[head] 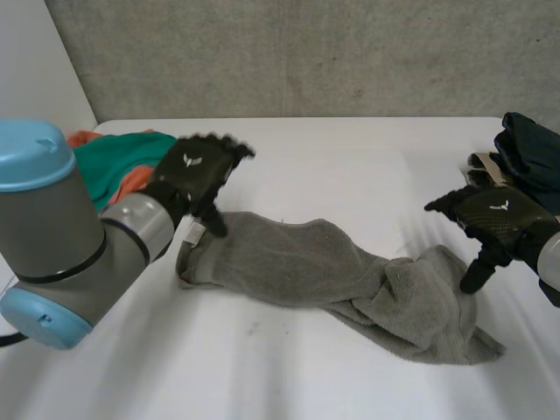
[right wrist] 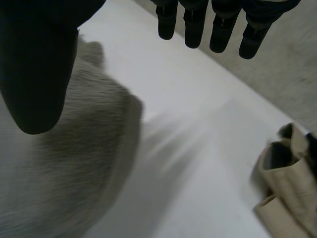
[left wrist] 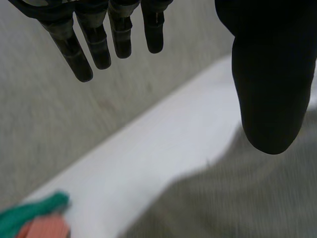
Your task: Fold the laundry.
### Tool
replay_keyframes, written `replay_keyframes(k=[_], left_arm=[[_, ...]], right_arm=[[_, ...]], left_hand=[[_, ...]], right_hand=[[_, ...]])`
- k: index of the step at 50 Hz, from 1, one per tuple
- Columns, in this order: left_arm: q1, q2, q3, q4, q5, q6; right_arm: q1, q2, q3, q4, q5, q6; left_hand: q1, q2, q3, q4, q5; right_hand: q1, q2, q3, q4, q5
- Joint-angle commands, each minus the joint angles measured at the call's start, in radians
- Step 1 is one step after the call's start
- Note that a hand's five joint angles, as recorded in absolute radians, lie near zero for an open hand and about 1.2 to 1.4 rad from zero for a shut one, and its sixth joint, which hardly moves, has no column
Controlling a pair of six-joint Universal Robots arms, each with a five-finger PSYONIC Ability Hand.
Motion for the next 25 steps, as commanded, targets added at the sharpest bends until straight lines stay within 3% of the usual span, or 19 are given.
replay_keyframes(k=[1, 6, 10, 13, 15, 17, 19, 25], left_arm=[[0.043, -0.124, -0.036, -0.019, 0.004, 0.184], [0.043, -0.202, -0.016, -0.019, 0.007, 0.228], [0.043, -0.281, 0.026, -0.015, 0.006, 0.231], [0.034, -0.331, 0.061, -0.017, -0.002, 0.231], [0.03, -0.339, 0.076, -0.019, -0.011, 0.231], [0.03, -0.335, 0.081, -0.017, -0.029, 0.231], [0.024, -0.313, 0.079, -0.019, -0.066, 0.231], [-0.012, -0.094, 0.044, -0.051, -0.128, 0.218]], right_arm=[[0.01, -0.085, 0.031, 0.122, -0.015, -0.082], [0.015, -0.093, 0.085, 0.117, -0.003, -0.15], [0.027, -0.07, 0.111, 0.09, -0.001, -0.165], [0.044, -0.013, 0.122, 0.041, 0.008, -0.166], [0.045, 0.016, 0.117, 0.018, 0.017, -0.163], [0.038, 0.036, 0.103, -0.008, 0.029, -0.159], [0.035, 0.031, 0.083, -0.012, 0.039, -0.16], [0.031, -0.082, 0.008, 0.033, 0.063, -0.17]], left_hand=[[0.034, 0.03, 0.027, 0.034, 0.04], [0.043, 0.039, 0.035, 0.042, 0.049], [0.172, 0.167, 0.164, 0.171, 0.178], [0.5, 0.495, 0.492, 0.499, 0.506], [0.887, 0.883, 0.88, 0.887, 0.893], [1.14, 1.135, 1.132, 1.139, 1.145], [1.141, 1.136, 1.133, 1.14, 1.147], [1.141, 1.136, 1.133, 1.14, 1.147]], right_hand=[[0.024, 0.039, 0.04, 0.036, 0.028], [0.006, 0.021, 0.022, 0.019, 0.01], [0.027, 0.042, 0.042, 0.039, 0.031], [0.1, 0.115, 0.116, 0.112, 0.104], [0.301, 0.317, 0.317, 0.314, 0.306], [0.756, 0.771, 0.772, 0.769, 0.76], [1.162, 1.178, 1.178, 1.175, 1.167], [1.165, 1.18, 1.181, 1.177, 1.169]])
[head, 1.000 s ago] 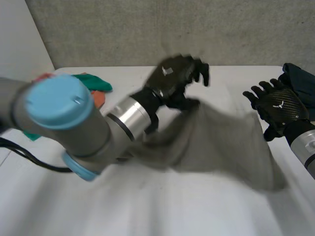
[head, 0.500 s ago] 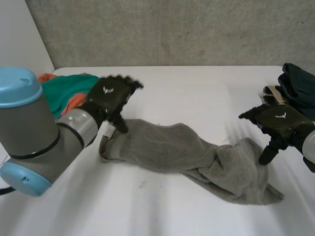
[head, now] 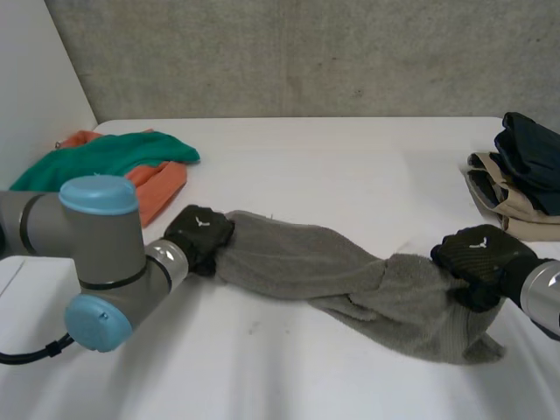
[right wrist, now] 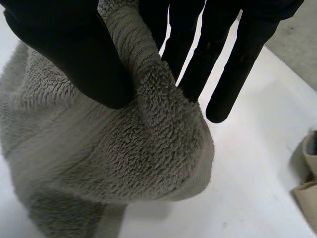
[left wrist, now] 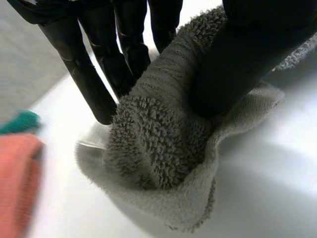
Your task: Fold the laundry.
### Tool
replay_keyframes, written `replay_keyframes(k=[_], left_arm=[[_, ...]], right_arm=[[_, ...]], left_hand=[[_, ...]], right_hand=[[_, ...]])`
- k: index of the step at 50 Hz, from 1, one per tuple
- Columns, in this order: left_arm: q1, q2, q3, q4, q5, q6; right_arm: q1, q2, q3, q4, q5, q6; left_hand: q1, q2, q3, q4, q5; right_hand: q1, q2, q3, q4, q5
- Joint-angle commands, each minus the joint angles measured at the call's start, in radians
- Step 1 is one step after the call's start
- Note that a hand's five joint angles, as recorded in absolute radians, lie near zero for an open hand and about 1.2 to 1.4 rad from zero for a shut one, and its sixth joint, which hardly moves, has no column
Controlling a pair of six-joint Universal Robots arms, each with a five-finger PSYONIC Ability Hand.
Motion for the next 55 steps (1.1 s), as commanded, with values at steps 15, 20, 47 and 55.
replay_keyframes(k=[15, 20, 47, 55], left_arm=[[-0.041, 0.631, -0.053, -0.205, -0.014, -0.194], [-0.01, 0.592, -0.043, -0.202, 0.035, -0.2], [0.001, 0.007, 0.218, 0.258, -0.055, -0.154], [-0.053, 0.176, -0.016, 0.24, -0.046, -0.027]], right_arm=[[-0.036, -0.325, -0.41, 0.312, 0.011, -0.02], [-0.03, -0.265, -0.436, 0.293, 0.017, -0.025], [0.214, 0.481, -0.588, -0.439, 0.362, -0.014], [0.193, 0.332, -0.441, -0.357, 0.347, -0.02]], left_hand=[[0.308, 0.21, 0.221, 0.202, 0.262], [0.308, 0.21, 0.221, 0.202, 0.262], [-0.855, -0.952, -0.941, -0.96, -0.9], [-0.814, -0.911, -0.9, -0.919, -0.859]], right_hand=[[0.282, 0.221, 0.226, 0.218, 0.258], [0.282, 0.221, 0.226, 0.218, 0.258], [-0.94, -1.001, -0.995, -1.003, -0.964], [-0.94, -1.001, -0.995, -1.003, -0.964]])
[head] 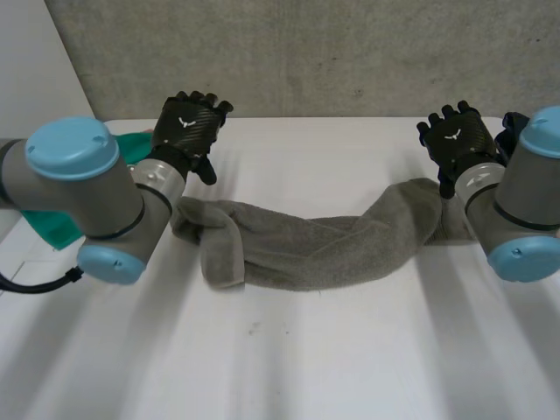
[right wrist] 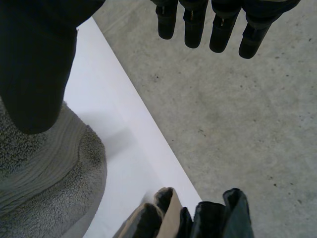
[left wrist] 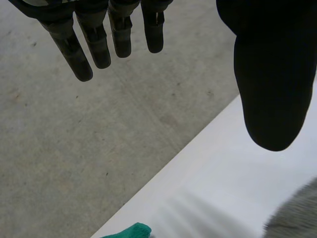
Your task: Fold the laundry.
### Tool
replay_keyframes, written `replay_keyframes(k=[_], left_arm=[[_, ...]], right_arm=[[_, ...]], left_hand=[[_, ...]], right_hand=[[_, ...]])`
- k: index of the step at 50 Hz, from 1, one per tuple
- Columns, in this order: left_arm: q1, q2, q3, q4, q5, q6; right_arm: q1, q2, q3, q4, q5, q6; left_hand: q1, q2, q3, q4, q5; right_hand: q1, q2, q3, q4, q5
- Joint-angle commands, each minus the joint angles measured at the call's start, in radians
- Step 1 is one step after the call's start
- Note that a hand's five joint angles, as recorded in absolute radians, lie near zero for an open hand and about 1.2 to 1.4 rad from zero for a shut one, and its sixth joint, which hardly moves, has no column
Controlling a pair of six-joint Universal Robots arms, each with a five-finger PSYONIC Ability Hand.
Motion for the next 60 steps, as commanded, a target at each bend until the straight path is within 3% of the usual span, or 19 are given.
replay_keyframes(k=[1, 7, 11, 17, 22, 27, 35, 39, 43, 47, 51, 60], left_arm=[[-0.054, 0.141, -0.221, -0.023, 0.009, 0.115], [-0.098, 0.212, -0.414, -0.032, 0.044, 0.257], [-0.108, 0.196, -0.453, -0.032, 0.078, 0.385], [-0.091, 0.105, -0.432, -0.037, 0.086, 0.555], [-0.071, 0.048, -0.39, -0.035, 0.087, 0.594], [-0.072, 0.005, -0.352, -0.035, 0.09, 0.6], [-0.092, 0.141, -0.362, -0.023, 0.078, 0.574], [-0.092, 0.245, -0.361, -0.034, 0.075, 0.489], [-0.078, 0.34, -0.346, -0.035, 0.075, 0.321], [-0.043, 0.416, -0.313, -0.041, 0.076, 0.084], [-0.02, 0.465, -0.275, -0.086, 0.076, -0.056], [-0.02, 0.5, -0.203, -0.163, 0.076, -0.252]], right_arm=[[-0.026, -0.127, 0.134, 0.107, -0.023, -0.007], [-0.056, -0.188, 0.248, 0.273, -0.095, -0.004], [-0.088, -0.212, 0.331, 0.281, -0.144, -0.013], [-0.099, -0.222, 0.388, 0.276, -0.153, -0.01], [-0.107, -0.22, 0.417, 0.265, -0.152, -0.004], [-0.111, -0.22, 0.439, 0.233, -0.149, -0.001], [-0.13, -0.222, 0.453, 0.23, -0.153, 0.001], [-0.124, -0.229, 0.468, 0.238, -0.15, 0.01], [-0.119, -0.249, 0.477, 0.242, -0.153, 0.065], [-0.119, -0.251, 0.465, 0.244, -0.152, 0.143], [-0.118, -0.251, 0.45, 0.247, -0.155, 0.249], [-0.036, -0.242, 0.434, 0.227, -0.193, 0.558]], left_hand=[[0.028, 0.029, 0.027, 0.033, 0.038], [0.125, 0.126, 0.124, 0.13, 0.135], [0.16, 0.161, 0.159, 0.165, 0.17], [0.242, 0.243, 0.241, 0.247, 0.252], [0.41, 0.41, 0.408, 0.414, 0.419], [1.119, 1.119, 1.118, 1.124, 1.129], [1.141, 1.141, 1.139, 1.145, 1.15], [1.141, 1.141, 1.139, 1.145, 1.15], [1.141, 1.141, 1.139, 1.145, 1.15], [1.141, 1.141, 1.139, 1.145, 1.15], [1.141, 1.141, 1.139, 1.145, 1.15], [1.141, 1.141, 1.139, 1.145, 1.15]], right_hand=[[-0.051, -0.039, -0.038, -0.039, -0.043], [-0.051, -0.039, -0.038, -0.039, -0.043], [-0.051, -0.039, -0.038, -0.039, -0.043], [-0.051, -0.039, -0.038, -0.039, -0.043], [-0.051, -0.039, -0.038, -0.039, -0.043], [-0.051, -0.039, -0.038, -0.039, -0.043], [-0.051, -0.039, -0.038, -0.039, -0.043], [-0.051, -0.039, -0.038, -0.039, -0.043], [-0.051, -0.039, -0.038, -0.039, -0.043], [-0.051, -0.039, -0.038, -0.039, -0.043], [-0.051, -0.039, -0.038, -0.039, -0.043], [-0.051, -0.039, -0.038, -0.039, -0.043]])
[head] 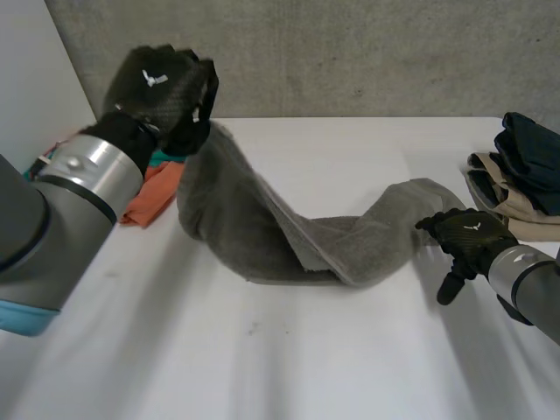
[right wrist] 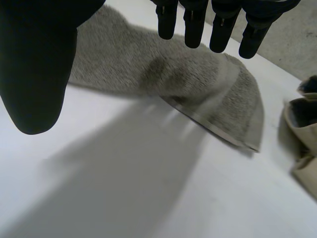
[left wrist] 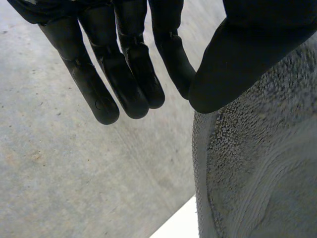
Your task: Fold the laundry.
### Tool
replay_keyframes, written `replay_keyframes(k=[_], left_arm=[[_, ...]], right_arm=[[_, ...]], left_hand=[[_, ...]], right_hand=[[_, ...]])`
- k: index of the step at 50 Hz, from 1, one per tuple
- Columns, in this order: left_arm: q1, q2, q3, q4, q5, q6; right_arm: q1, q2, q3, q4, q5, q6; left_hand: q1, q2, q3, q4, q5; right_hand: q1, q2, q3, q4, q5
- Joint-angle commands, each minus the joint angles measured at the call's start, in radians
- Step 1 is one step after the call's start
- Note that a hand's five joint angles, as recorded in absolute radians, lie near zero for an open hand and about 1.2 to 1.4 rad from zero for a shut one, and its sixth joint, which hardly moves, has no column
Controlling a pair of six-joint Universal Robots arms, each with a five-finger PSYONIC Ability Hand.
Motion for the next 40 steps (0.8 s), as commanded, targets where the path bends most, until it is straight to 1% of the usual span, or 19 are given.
replay_keyframes(k=[1, 7, 10, 14, 18, 19, 22, 23, 24, 25, 26, 29, 30, 31, 32, 35, 36, 39, 40], left_arm=[[-0.001, 0.021, 0.05, -0.051, 0.0, -0.134], [-0.004, 0.021, 0.082, -0.051, -0.012, -0.162], [-0.013, 0.021, 0.097, -0.055, -0.038, -0.177], [-0.021, 0.021, 0.108, -0.055, -0.06, -0.212], [-0.019, 0.028, 0.119, -0.055, -0.063, -0.237], [-0.019, 0.03, 0.12, -0.055, -0.063, -0.24], [-0.016, 0.037, 0.12, -0.055, -0.066, -0.243], [-0.016, 0.039, 0.12, -0.055, -0.069, -0.243], [-0.014, 0.04, 0.12, -0.055, -0.074, -0.243], [-0.011, 0.045, 0.12, -0.055, -0.083, -0.24], [-0.01, 0.047, 0.119, -0.056, -0.088, -0.235], [-0.004, 0.056, 0.108, -0.061, -0.098, -0.229], [0.001, 0.059, 0.105, -0.064, -0.097, -0.226], [0.013, 0.06, 0.099, -0.074, -0.098, -0.226], [0.024, 0.062, 0.094, -0.085, -0.097, -0.226], [0.056, 0.062, 0.073, -0.131, -0.091, -0.208], [0.061, 0.062, 0.068, -0.145, -0.091, -0.2], [0.062, 0.048, 0.036, -0.189, -0.091, -0.156], [0.061, 0.042, 0.022, -0.197, -0.089, -0.142]], right_arm=[[0.082, 0.01, -0.012, -0.023, -0.035, 0.23], [0.174, 0.07, -0.02, -0.097, -0.03, 0.328], [0.204, 0.078, -0.026, -0.125, -0.024, 0.346], [0.237, 0.104, -0.043, -0.195, 0.011, 0.399], [0.256, 0.17, -0.08, -0.255, 0.082, 0.413], [0.257, 0.202, -0.101, -0.273, 0.117, 0.405], [0.247, 0.233, -0.136, -0.287, 0.177, 0.4], [0.242, 0.231, -0.149, -0.293, 0.214, 0.393], [0.24, 0.227, -0.152, -0.296, 0.229, 0.385], [0.237, 0.218, -0.155, -0.303, 0.24, 0.373], [0.234, 0.204, -0.156, -0.307, 0.249, 0.357], [0.216, 0.08, -0.163, -0.306, 0.238, 0.249], [0.195, 0.004, -0.167, -0.295, 0.219, 0.172], [0.182, -0.031, -0.172, -0.283, 0.205, 0.128], [0.161, -0.095, -0.185, -0.237, 0.171, 0.033], [0.136, -0.172, -0.23, -0.128, 0.13, -0.112], [0.133, -0.209, -0.276, -0.031, 0.116, -0.185], [0.135, -0.23, -0.351, 0.128, 0.119, -0.244], [0.132, -0.232, -0.398, 0.23, 0.116, -0.262]], left_hand=[[0.238, 0.2, 0.208, 0.199, 0.235], [0.238, 0.2, 0.208, 0.199, 0.235], [0.238, 0.2, 0.208, 0.199, 0.235], [0.238, 0.2, 0.208, 0.199, 0.235], [0.238, 0.2, 0.208, 0.199, 0.235], [0.238, 0.2, 0.208, 0.199, 0.235], [0.238, 0.2, 0.208, 0.199, 0.235], [0.238, 0.2, 0.208, 0.199, 0.235], [0.238, 0.2, 0.208, 0.199, 0.235], [0.238, 0.2, 0.208, 0.199, 0.235], [0.238, 0.2, 0.208, 0.199, 0.235], [0.238, 0.2, 0.208, 0.199, 0.235], [0.238, 0.2, 0.208, 0.199, 0.235], [0.238, 0.2, 0.208, 0.199, 0.235], [0.238, 0.2, 0.208, 0.199, 0.235], [0.238, 0.2, 0.208, 0.199, 0.235], [0.238, 0.2, 0.208, 0.199, 0.235], [0.238, 0.2, 0.208, 0.199, 0.235], [0.238, 0.2, 0.208, 0.199, 0.235]], right_hand=[[-0.051, -0.039, -0.038, -0.039, -0.043], [-0.051, -0.039, -0.038, -0.039, -0.043], [-0.051, -0.039, -0.038, -0.039, -0.043], [-0.051, -0.039, -0.038, -0.039, -0.043], [-0.051, -0.038, -0.038, -0.038, -0.042], [0.119, 0.131, 0.132, 0.131, 0.127], [0.591, 0.604, 0.604, 0.604, 0.599], [0.968, 0.98, 0.981, 0.981, 0.976], [1.114, 1.127, 1.127, 1.127, 1.122], [1.17, 1.182, 1.183, 1.183, 1.178], [1.17, 1.183, 1.183, 1.183, 1.179], [1.17, 1.183, 1.183, 1.183, 1.179], [1.17, 1.183, 1.183, 1.183, 1.179], [1.17, 1.183, 1.183, 1.183, 1.179], [1.17, 1.183, 1.183, 1.183, 1.179], [1.17, 1.183, 1.183, 1.183, 1.179], [1.17, 1.183, 1.183, 1.183, 1.179], [1.17, 1.183, 1.183, 1.183, 1.179], [1.17, 1.183, 1.183, 1.183, 1.179]])
